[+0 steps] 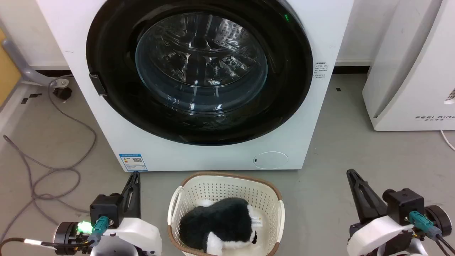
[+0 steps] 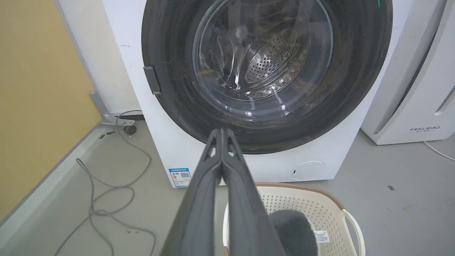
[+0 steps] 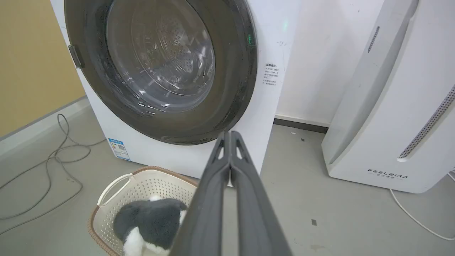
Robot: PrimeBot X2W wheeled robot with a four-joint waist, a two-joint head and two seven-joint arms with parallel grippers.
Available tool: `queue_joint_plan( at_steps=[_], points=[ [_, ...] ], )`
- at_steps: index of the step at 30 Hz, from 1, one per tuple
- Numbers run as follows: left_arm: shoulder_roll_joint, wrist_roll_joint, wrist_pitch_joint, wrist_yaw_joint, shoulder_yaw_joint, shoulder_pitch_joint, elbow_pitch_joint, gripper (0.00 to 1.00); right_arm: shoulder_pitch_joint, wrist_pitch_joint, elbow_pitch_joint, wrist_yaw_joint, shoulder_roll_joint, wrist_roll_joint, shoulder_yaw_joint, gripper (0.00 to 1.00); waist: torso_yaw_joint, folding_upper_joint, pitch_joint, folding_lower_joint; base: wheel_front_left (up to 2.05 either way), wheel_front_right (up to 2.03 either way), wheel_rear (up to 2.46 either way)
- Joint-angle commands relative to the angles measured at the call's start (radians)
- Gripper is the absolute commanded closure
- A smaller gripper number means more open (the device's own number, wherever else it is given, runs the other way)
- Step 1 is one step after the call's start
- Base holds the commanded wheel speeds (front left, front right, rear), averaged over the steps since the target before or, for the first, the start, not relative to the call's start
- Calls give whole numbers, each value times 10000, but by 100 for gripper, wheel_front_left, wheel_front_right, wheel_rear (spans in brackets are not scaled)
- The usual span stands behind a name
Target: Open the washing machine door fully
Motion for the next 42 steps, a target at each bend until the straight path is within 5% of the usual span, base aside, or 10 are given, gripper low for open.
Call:
queue_joint_plan(
  at_steps=[1, 15, 16, 42],
  points=[
    [14, 28, 3, 28, -7, 107, -43, 100, 180, 14, -49, -9, 42, -78, -3, 100, 0, 0, 0, 0, 0, 0, 0],
    [14, 28, 3, 28, -7, 107, -43, 100, 180, 14, -49, -9, 42, -78, -3, 100, 0, 0, 0, 0, 0, 0, 0],
    [0, -2, 0, 0, -2, 0, 2, 0, -5, 0, 4, 0, 0, 6, -2, 0, 0, 0, 0, 0, 0, 0, 0],
    [1, -76, -495, 389, -225, -205, 260, 0, -90, -493, -27, -2, 8, 1828, -215, 0, 15, 0, 71, 0, 0, 0, 0]
  ],
)
